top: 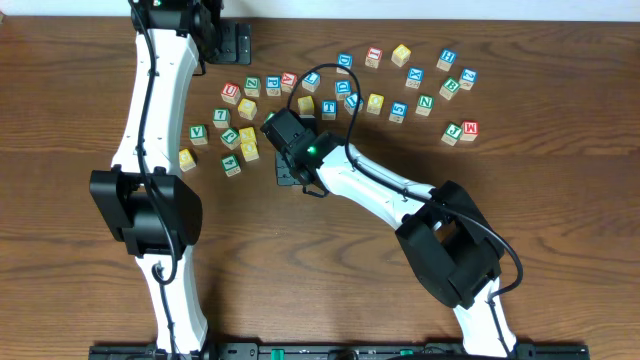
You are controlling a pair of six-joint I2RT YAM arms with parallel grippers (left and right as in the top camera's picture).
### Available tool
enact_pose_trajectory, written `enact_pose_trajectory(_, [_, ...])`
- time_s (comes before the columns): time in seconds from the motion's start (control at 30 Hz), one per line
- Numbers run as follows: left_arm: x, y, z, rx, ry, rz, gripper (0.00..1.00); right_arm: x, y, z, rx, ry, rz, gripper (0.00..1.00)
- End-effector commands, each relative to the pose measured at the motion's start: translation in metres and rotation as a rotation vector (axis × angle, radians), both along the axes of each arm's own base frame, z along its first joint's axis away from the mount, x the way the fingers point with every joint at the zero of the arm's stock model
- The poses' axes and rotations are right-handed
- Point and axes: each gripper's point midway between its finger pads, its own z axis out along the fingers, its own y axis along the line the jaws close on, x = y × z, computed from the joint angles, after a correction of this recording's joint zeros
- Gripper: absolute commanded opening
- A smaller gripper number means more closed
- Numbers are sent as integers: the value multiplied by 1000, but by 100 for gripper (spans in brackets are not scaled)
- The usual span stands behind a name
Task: Spell out ROBOT
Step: 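Lower the R block onto the table and open the right gripper, then move the right gripper back to the pile and grasp the yellow O block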
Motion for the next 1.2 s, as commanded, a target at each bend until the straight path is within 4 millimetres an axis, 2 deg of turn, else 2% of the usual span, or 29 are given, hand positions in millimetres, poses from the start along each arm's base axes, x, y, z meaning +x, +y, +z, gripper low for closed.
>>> enact_pose_trajectory(0.0, [0,3,18,6,-37,11,98,0,-8,-8,-2,21,-104,29])
enact_pose_trajectory(0.13, [0,3,18,6,-37,11,99,0,-8,-8,0,23,-104,29])
enact_pose_trajectory(0.27, [0,3,18,6,-37,11,99,5,-10,-7,10,23,-128,34])
enact_pose_trajectory(0.37, [0,3,18,6,-37,11,98,12,-11,3,42,11,-138,38])
enact_pose_trajectory(0.43, [0,3,18,6,-37,11,98,19,-14,16,62,-10,-145,41])
enact_pose_trajectory(0.57, [0,3,18,6,-37,11,98,33,-22,62,100,-98,-120,50])
enact_pose_trajectory(0.73, [0,3,18,6,-37,11,98,52,-48,117,80,-247,-120,55])
enact_pose_trajectory(0.83, [0,3,18,6,-37,11,98,62,-60,136,48,-316,-75,63])
enact_pose_trajectory(0.9, [0,3,18,6,-37,11,98,70,-69,141,31,-347,-93,63])
enact_pose_trajectory(0.93, [0,3,18,6,-37,11,99,74,-76,142,19,-356,-112,73])
enact_pose_trajectory(1.0, [0,3,18,6,-37,11,98,76,-82,140,11,-350,-112,81])
enact_pose_trajectory(1.17, [0,3,18,6,-37,11,98,76,-80,137,54,-304,17,79])
